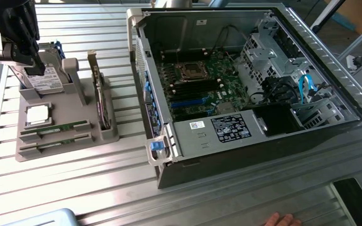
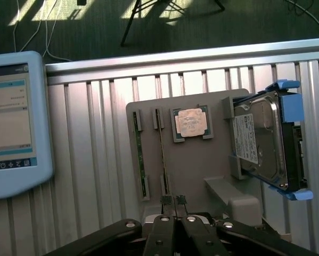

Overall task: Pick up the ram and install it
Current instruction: 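Pick up the ram and move it above insertion slot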

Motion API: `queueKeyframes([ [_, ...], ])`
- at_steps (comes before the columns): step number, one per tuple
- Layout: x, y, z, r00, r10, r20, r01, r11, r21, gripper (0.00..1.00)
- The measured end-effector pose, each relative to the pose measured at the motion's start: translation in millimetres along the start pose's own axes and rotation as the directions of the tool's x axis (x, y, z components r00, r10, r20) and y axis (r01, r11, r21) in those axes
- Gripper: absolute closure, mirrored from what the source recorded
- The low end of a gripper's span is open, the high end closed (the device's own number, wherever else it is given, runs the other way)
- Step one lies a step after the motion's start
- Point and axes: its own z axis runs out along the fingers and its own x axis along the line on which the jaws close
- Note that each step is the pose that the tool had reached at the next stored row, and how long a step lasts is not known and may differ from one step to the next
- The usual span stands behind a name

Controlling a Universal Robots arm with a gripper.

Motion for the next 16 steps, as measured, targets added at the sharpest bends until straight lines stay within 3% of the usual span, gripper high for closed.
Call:
queueKeyframes([
  [12,0.0,0.1,0.1,0.9989,-0.046,-0.0012,0.046,0.9989,0.0028,0.89],
  [16,0.0,0.2,0.2,0.9986,-0.054,-0.0011,0.054,0.9985,0.0083,0.89],
])
